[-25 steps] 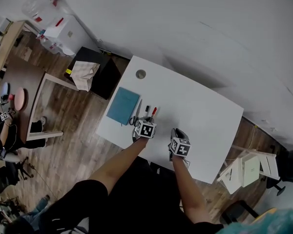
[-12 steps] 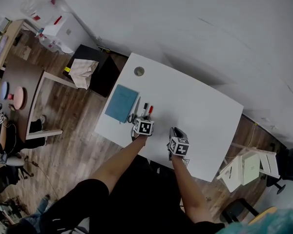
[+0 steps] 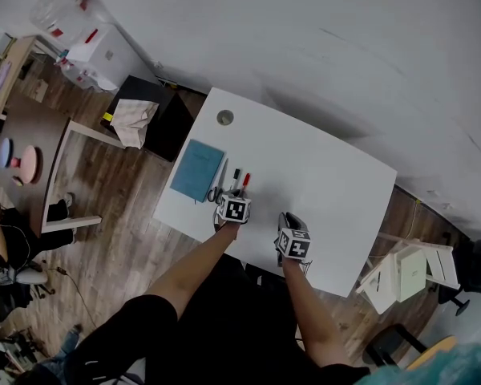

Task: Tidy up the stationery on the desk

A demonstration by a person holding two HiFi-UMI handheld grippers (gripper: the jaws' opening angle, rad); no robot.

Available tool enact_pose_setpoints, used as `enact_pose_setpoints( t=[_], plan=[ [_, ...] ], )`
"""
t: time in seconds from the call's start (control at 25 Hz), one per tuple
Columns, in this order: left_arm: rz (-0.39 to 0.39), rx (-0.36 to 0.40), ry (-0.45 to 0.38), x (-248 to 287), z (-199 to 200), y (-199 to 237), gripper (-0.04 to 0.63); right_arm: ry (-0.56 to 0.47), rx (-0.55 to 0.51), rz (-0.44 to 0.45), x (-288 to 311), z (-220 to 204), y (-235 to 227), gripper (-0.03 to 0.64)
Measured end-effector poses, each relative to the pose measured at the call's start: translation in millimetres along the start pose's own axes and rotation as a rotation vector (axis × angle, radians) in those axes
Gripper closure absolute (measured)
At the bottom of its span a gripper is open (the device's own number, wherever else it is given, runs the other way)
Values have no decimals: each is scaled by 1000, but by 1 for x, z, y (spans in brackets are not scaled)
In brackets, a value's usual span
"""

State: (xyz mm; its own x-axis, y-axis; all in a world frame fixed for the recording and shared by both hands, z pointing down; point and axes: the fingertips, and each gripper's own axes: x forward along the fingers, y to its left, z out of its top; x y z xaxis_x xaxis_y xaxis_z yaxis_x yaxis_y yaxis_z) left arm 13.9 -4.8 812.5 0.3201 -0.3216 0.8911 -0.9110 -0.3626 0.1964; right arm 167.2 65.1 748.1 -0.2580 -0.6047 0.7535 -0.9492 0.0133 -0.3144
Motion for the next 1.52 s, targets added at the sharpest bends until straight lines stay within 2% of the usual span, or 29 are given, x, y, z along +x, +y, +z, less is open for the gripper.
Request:
enact_pose_setpoints(
  t=[0.16, 0.4, 0.56, 0.64, 0.84, 1.0, 1.28, 1.44, 1.52],
  plan=[
    [-9, 47, -30, -8, 2, -5, 514, -2, -13, 19, -2, 2, 6, 535],
    [-77, 142, -62, -31, -4, -16, 508, -12, -28, 30, -11, 4, 14, 535],
    [-163, 134, -123, -67, -4, -24, 511, -59, -19, 31, -26, 15, 28, 535],
    [-205, 131, -153, -92, -2, -29, 556, -89, -24, 40, -36, 24, 40, 535],
    [-312, 128, -298, -155, 18, -40, 581, -166, 5, 99, -73, 57, 86, 535],
    [-406, 154, -428, -205, 44, -43, 581, -272, -23, 110, -101, 93, 129, 550],
    [-419, 250, -653, -284, 89, -26, 581, -409, -99, 54, -132, 137, 181, 557],
    [-427, 307, -753, -318, 117, -8, 581, -541, -56, 66, -152, 167, 215, 571],
    [-428, 322, -798, -336, 129, -1, 581, -590, -85, 60, -159, 181, 236, 571]
  ],
)
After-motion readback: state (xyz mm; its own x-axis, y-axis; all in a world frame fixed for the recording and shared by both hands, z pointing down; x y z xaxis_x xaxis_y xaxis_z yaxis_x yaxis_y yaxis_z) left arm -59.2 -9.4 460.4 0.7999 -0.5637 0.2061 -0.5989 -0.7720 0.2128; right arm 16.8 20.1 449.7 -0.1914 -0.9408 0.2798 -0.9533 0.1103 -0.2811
